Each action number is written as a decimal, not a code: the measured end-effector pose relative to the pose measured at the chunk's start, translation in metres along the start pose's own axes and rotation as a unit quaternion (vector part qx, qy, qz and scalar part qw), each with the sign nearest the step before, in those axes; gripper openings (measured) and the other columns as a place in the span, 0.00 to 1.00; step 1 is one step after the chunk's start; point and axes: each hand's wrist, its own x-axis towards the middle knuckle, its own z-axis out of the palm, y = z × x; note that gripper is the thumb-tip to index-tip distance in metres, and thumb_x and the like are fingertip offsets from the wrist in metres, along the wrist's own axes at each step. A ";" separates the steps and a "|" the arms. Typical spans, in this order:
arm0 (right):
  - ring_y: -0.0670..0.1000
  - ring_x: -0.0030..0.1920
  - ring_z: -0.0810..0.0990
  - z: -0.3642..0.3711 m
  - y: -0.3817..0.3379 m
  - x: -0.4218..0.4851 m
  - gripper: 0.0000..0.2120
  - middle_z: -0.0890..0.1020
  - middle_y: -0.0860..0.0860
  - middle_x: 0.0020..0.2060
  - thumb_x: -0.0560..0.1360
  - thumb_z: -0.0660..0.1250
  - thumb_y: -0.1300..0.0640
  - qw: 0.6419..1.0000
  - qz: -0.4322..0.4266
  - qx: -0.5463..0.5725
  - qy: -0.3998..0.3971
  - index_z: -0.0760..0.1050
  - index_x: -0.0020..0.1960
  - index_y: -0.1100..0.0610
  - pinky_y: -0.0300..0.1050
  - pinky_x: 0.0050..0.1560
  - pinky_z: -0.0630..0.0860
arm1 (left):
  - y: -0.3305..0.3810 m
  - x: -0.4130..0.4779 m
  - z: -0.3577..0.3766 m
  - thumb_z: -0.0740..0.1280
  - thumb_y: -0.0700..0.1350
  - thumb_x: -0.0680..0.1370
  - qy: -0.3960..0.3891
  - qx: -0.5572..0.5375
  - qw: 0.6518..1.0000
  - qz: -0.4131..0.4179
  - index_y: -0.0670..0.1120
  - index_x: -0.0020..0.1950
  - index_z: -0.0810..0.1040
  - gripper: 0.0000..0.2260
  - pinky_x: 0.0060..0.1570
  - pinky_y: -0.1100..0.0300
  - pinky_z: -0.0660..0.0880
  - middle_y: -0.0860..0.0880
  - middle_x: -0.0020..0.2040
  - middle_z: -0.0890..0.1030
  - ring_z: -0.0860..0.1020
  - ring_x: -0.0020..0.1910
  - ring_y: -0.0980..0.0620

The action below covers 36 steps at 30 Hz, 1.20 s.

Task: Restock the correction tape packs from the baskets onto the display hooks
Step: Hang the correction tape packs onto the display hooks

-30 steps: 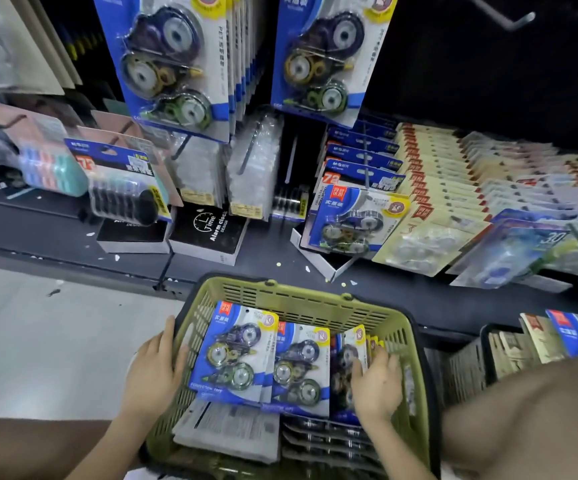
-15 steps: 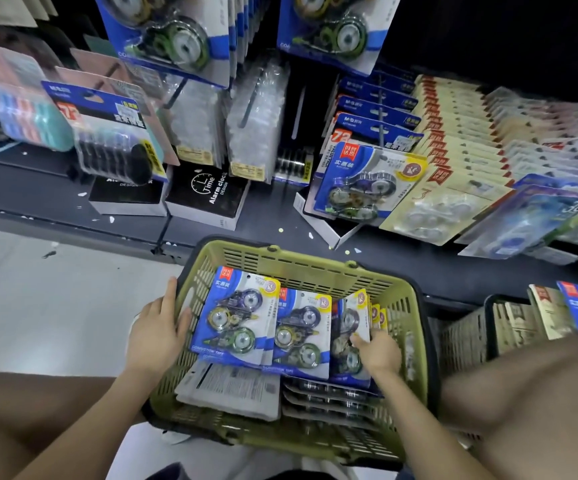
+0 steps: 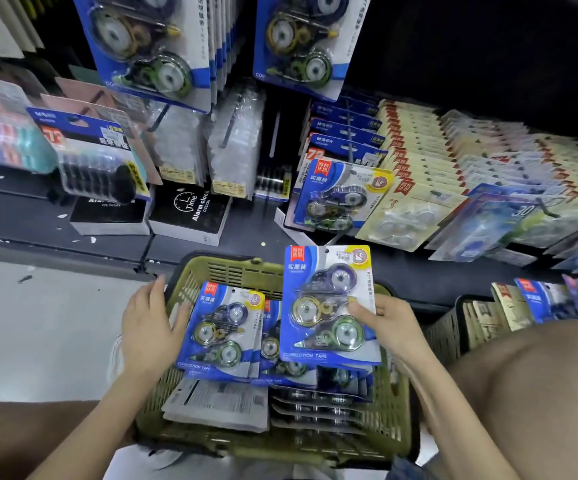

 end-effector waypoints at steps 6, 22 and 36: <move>0.52 0.46 0.85 0.042 -0.010 -0.006 0.06 0.87 0.54 0.46 0.78 0.67 0.62 0.987 0.000 0.135 -0.088 0.83 0.49 0.59 0.48 0.52 0.79 | 0.089 -0.007 -0.039 0.57 0.75 0.70 -0.260 -0.464 0.804 -0.266 0.51 0.69 0.71 0.37 0.56 0.51 0.76 0.48 0.57 0.83 0.82 0.52 0.50; 0.58 0.67 0.73 0.100 0.074 0.025 0.31 0.74 0.57 0.67 0.78 0.67 0.47 0.980 0.198 -0.025 0.004 0.65 0.73 0.63 0.50 0.65 0.70 | 0.032 0.011 -0.052 0.79 0.41 0.69 -0.004 -0.406 0.874 -0.266 0.44 0.60 0.71 0.24 0.42 0.54 0.78 0.45 0.52 0.82 0.82 0.45 0.47; 0.60 0.70 0.71 0.121 0.103 0.056 0.40 0.71 0.58 0.71 0.73 0.74 0.47 0.973 0.229 -0.020 0.002 0.62 0.76 0.64 0.55 0.69 0.70 | 0.028 0.023 -0.045 0.80 0.43 0.69 0.043 -0.382 0.890 -0.246 0.46 0.60 0.72 0.24 0.56 0.40 0.77 0.47 0.53 0.83 0.82 0.51 0.43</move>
